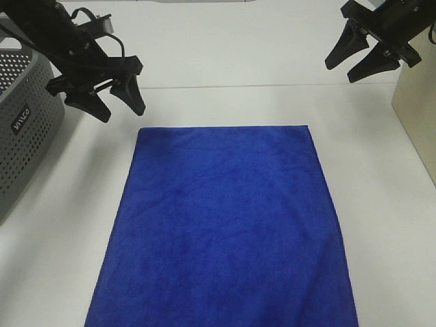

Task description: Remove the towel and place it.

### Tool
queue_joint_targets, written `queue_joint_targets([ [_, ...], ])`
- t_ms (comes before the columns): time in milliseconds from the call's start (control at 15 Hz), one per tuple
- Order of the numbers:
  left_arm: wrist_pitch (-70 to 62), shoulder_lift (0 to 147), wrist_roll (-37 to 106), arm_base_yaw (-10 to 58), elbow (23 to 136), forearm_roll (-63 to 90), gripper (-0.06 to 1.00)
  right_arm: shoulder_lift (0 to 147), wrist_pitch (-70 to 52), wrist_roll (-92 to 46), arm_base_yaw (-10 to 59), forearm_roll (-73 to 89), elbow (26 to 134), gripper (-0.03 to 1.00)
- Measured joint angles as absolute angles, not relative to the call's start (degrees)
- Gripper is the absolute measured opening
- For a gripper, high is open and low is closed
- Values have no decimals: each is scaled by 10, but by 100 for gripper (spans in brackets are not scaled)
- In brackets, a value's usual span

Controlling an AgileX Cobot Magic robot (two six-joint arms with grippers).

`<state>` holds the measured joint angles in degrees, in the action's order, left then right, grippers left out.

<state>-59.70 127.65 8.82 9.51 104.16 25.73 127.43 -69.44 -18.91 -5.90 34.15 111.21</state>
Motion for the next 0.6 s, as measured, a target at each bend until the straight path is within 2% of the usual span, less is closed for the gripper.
queue_joint_targets([
  [267,-597,1347,88,95,1097,278,65,1322,-694,-206,-64,353,1113,58],
  [600,-579,1379,88,88,1110,280,65,1388,-694,-218,-64,364,1126,58],
])
